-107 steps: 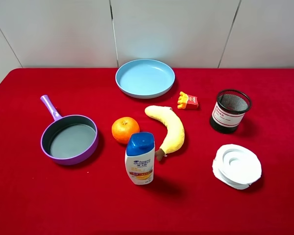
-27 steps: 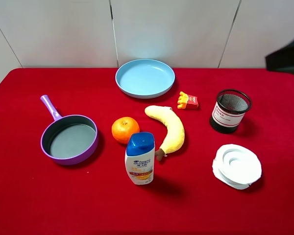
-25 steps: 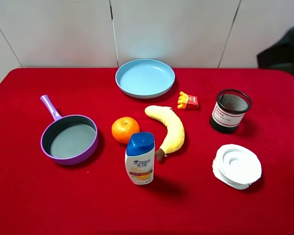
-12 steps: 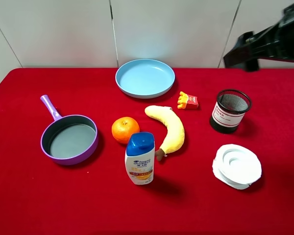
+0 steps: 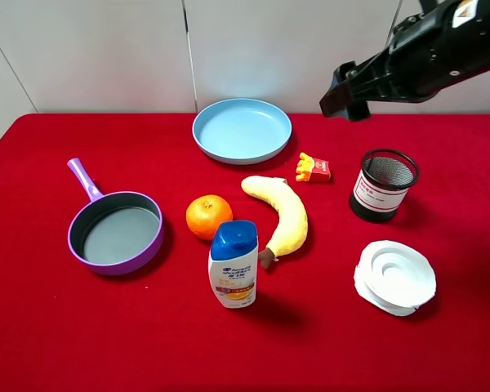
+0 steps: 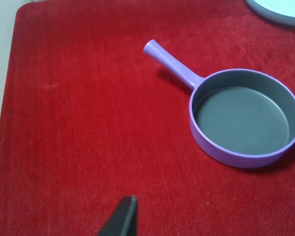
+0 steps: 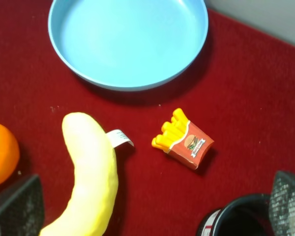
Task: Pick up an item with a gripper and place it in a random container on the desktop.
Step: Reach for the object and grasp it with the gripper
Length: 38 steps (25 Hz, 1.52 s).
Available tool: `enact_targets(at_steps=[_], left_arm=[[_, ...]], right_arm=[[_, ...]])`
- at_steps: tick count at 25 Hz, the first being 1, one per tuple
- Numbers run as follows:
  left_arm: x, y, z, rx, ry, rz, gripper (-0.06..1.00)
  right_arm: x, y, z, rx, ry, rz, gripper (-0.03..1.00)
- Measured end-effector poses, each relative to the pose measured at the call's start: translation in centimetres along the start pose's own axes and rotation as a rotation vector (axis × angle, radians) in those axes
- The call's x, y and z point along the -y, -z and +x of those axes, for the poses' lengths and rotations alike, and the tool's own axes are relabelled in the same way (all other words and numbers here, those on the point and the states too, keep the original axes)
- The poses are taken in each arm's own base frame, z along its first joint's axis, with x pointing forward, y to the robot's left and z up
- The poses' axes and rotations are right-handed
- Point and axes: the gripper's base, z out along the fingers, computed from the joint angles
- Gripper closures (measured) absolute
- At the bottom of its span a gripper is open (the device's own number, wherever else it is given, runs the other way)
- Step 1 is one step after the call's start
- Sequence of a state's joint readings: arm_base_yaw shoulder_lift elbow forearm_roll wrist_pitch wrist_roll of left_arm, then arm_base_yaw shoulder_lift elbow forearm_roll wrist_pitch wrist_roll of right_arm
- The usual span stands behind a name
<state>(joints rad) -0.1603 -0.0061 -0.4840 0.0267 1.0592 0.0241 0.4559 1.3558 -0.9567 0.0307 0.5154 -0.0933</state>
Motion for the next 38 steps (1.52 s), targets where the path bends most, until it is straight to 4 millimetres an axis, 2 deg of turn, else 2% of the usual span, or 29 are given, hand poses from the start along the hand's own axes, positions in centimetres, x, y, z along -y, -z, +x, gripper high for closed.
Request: enact_targets(at_steps=[12, 34, 38], left_arm=[[0.0, 0.0, 0.0, 0.000, 0.000, 0.000, -0.05], [0.0, 0.0, 0.0, 0.000, 0.000, 0.000, -0.05], [0.0, 0.0, 0.0, 0.000, 0.000, 0.000, -0.05]], right_arm=[[0.1, -4.8, -1.1, -0.117, -0.001, -0.009, 0.27], [0.0, -11.8, 1.8, -0.286, -0.026, -0.027, 0.27], [-0.6, -13.0, 2.5, -0.323, -0.013, -0.036, 0.27]])
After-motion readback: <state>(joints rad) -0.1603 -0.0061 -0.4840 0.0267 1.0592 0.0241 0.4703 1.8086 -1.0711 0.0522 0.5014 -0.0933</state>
